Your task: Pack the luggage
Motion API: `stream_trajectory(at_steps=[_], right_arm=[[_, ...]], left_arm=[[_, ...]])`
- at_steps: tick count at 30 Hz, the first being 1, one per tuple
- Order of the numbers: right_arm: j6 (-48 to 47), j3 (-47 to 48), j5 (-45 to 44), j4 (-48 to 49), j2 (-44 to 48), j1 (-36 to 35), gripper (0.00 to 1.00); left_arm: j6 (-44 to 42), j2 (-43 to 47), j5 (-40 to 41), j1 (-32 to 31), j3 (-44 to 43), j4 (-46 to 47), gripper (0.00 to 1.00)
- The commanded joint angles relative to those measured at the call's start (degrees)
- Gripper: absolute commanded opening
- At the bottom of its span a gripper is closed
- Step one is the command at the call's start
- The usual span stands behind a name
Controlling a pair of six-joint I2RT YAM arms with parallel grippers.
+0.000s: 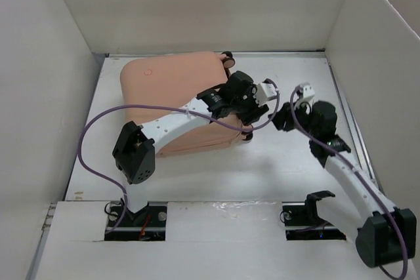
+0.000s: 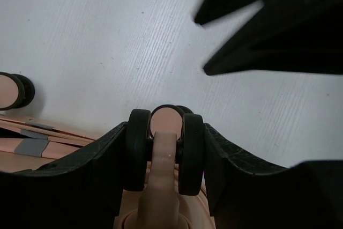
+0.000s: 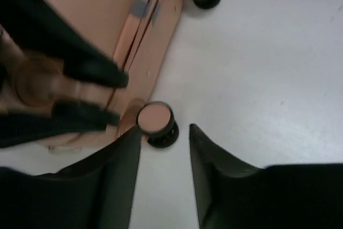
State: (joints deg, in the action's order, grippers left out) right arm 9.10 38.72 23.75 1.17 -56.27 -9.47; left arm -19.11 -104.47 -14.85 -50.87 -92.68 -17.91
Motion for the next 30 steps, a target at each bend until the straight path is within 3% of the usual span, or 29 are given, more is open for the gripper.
stream_trajectory(at_steps=[1,3,6,7,9,10,14,18,30], right_arm=[[7.65,-11.67,-10.38,9.36,10.25,-4.05,0.41],[10.57,-17.25,-12.14,14.53,15.64,-8.07,0.33],[12.08,-24.47,-18.35,17.37,22.77,-14.49,0.35],[12.08,-25.18,-20.91,17.38,22.78,-20.44,0.38],[9.45,-25.18,-28.88,18.07,20.60,-27.32,0.43],[8.57,-25.18,-31.63,19.56,18.59,-34.22,0.49],[8.29,-22.64,-44.38,25.61,6.29,-46.30,0.55],[9.00,-20.27,-45.46,33.88,-6.27,-48.44,0.56],[9.43,-13.93,-48.80,43.83,-20.63,-48.44,0.53]], left_arm=[[4.25,0.23,4.83,2.44,-5.57,3.06,0.00],[4.26,0.23,5.71,2.97,-6.36,3.06,0.00],[4.26,0.23,5.71,2.97,-6.37,2.53,0.00],[4.26,-0.30,5.02,2.97,-6.89,2.53,0.00],[4.26,-0.30,4.40,2.97,-6.90,1.92,0.00],[4.26,-0.30,4.39,2.97,-6.90,1.92,0.00],[3.74,-0.30,4.39,2.97,-6.90,1.92,0.00],[3.73,0.22,4.39,2.97,-6.37,1.39,0.00],[3.21,0.23,4.39,2.97,-5.75,1.39,0.00]])
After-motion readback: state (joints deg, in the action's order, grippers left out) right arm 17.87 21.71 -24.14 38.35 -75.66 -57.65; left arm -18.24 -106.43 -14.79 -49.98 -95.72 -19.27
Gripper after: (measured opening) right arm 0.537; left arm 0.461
